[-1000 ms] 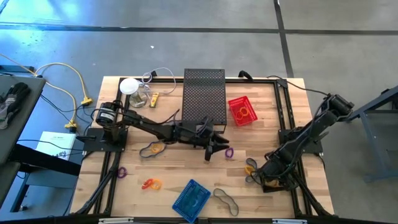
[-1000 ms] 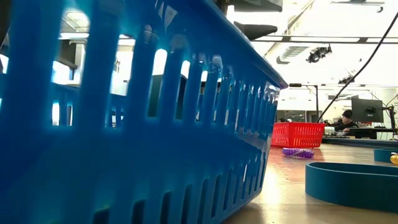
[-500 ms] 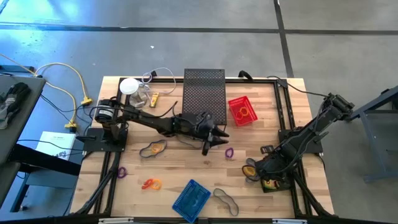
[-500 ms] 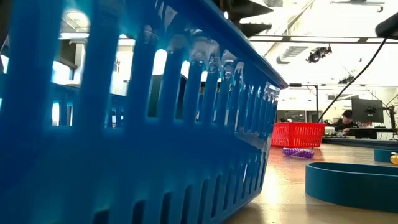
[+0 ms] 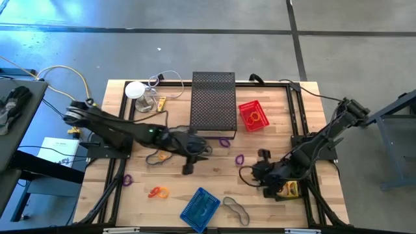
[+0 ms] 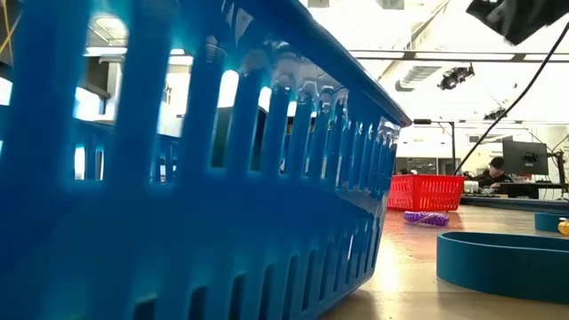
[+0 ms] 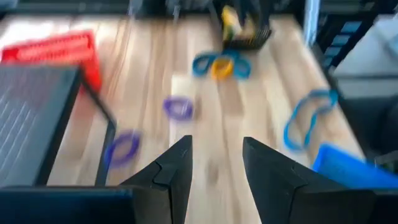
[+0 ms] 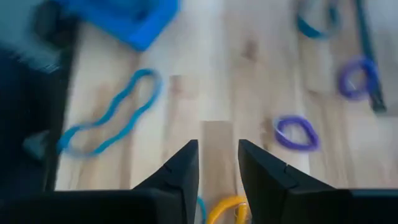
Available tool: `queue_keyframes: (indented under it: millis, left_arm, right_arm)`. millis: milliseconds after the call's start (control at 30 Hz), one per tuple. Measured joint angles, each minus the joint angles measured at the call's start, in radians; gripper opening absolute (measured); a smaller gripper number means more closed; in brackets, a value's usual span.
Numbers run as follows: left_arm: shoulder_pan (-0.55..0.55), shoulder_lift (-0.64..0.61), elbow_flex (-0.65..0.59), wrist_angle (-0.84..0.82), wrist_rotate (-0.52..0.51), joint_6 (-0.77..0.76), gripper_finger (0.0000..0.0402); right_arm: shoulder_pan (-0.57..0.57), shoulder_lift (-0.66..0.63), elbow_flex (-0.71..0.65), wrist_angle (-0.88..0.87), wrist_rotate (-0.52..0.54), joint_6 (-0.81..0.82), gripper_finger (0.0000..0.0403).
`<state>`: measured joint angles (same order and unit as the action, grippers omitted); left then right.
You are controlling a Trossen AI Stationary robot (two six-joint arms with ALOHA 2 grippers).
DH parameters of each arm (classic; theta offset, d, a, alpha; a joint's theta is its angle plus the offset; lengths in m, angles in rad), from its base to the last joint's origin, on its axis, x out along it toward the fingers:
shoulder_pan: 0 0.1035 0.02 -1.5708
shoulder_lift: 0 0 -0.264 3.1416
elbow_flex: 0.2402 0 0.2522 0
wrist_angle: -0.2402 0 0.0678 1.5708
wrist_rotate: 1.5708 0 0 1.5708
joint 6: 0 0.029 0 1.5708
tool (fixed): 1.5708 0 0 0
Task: Pick & Place Office Desk Supplies
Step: Put the blue rubber band into the blue bin
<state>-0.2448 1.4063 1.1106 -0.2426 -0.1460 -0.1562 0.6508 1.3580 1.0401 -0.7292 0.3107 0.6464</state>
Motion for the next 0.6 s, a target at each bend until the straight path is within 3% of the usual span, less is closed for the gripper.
queue_keyframes:
  millis: [100, 267, 400, 600]
  left_arm:
    - [-0.005, -0.028, 0.0, -0.147, -0.014, -0.034, 0.0137]
    - [-0.004, -0.022, 0.0, -0.265, -0.004, -0.052, 0.0137]
    - [-0.005, -0.02, -0.001, -0.295, 0.011, -0.054, 0.0137]
    - [-0.018, -0.009, 0.0, -0.259, 0.036, -0.148, 0.0137]
  right_arm:
    - [-0.055, 0.023, 0.0, -0.093, 0.011, 0.223, 0.0098]
    - [-0.163, 0.099, -0.001, -0.305, -0.073, 0.479, 0.0099]
    - [-0.216, 0.165, -0.008, -0.391, -0.129, 0.528, 0.0099]
    - [-0.262, 0.23, -0.057, -0.303, -0.259, 0.531, 0.009]
